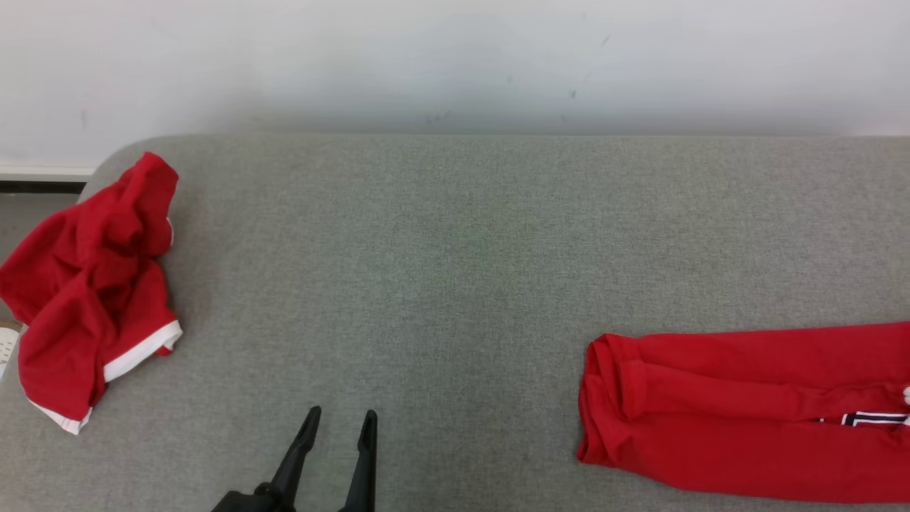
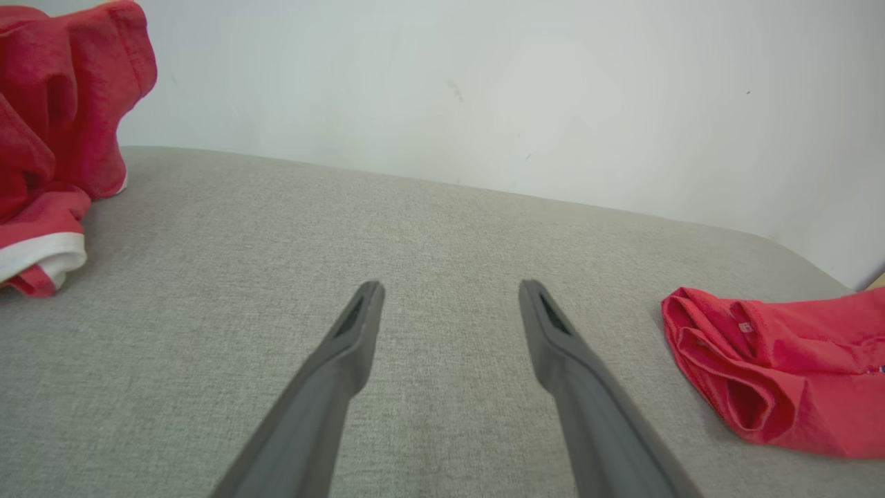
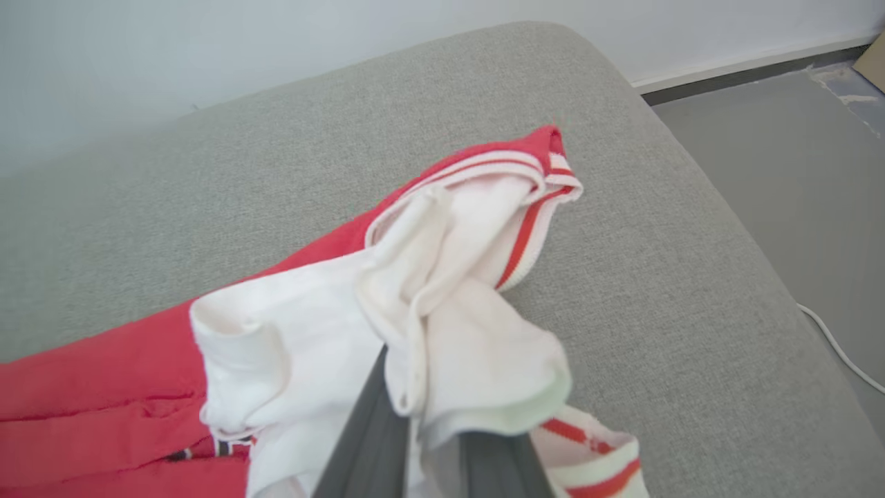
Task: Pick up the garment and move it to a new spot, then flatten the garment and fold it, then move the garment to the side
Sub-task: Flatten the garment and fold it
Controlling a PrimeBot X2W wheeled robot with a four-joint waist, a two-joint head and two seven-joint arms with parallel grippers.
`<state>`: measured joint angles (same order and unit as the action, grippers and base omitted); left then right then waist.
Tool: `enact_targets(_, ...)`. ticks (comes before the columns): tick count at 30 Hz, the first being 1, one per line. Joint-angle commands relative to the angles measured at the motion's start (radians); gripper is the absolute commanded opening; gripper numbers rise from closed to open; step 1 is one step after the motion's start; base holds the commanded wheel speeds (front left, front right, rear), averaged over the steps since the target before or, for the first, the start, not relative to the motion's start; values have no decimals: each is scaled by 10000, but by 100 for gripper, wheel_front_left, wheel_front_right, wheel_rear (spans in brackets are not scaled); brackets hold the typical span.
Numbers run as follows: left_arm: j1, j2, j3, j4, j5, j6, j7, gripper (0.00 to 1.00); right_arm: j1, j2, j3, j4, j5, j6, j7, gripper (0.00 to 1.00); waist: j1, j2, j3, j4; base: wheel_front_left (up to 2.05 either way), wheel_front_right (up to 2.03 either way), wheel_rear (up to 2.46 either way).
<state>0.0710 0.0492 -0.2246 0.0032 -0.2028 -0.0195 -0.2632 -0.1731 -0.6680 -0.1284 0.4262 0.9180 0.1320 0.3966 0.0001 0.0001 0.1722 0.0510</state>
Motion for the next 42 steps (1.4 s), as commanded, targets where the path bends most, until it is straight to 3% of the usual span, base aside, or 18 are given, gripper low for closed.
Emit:
enact_targets(1, 73, 30, -12, 48, -45, 37, -16, 100, 112, -117, 44, -341, -29, -28, 63, 0, -1, -1, -76, -41, 0, 0, 0)
enact_targets(9, 250, 29, -218, 121, -178, 168, -16, 100, 457, 350, 899, -2660, -52, -26, 912, 0, -1, -1, -455, 16, 0, 0, 0)
enact_targets(15, 404, 29, -193, 135, -176, 242, -16, 100, 746, 1420, 1995, -3892, -454, -26, 1530, 0, -1, -1, -770, 34, 0, 0, 0)
enact_targets(27, 569, 29, -298, 131, -194, 316, -16, 100, 450, 5123, 2974, -2728, -2430, -25, 924, 0, -1, -1, -1016, 42, 0, 0, 0)
enact_targets(36, 709, 29, -408, 259, -261, 376, -16, 100, -12, 6008, 3054, -1779, -2987, -25, 273, 0, -1, -1, -1090, 67, 0, 0, 0)
enact_targets(37, 717, 29, -418, 268, -265, 382, -16, 100, -58, 6052, 3081, -1745, -2942, -25, 185, 20, -1, -1, -1097, 66, 0, 0, 0)
enact_targets(38, 723, 29, -421, 281, -266, 389, -16, 100, -114, 6092, 3152, -1761, -2879, -25, 46, 49, -1, -1, -1103, 65, 0, 0, 0)
enact_targets(39, 727, 29, -413, 284, -279, 398, -16, 100, -136, 6123, 3220, -1777, -2706, -25, -74, 100, -1, -1, -1108, 58, 0, 0, 0)
enact_targets(42, 765, 29, -414, 316, -282, 401, -16, 100, -170, 6167, 3573, -1896, -2174, -25, -482, 100, -1, -1, -1136, 25, 0, 0, 0)
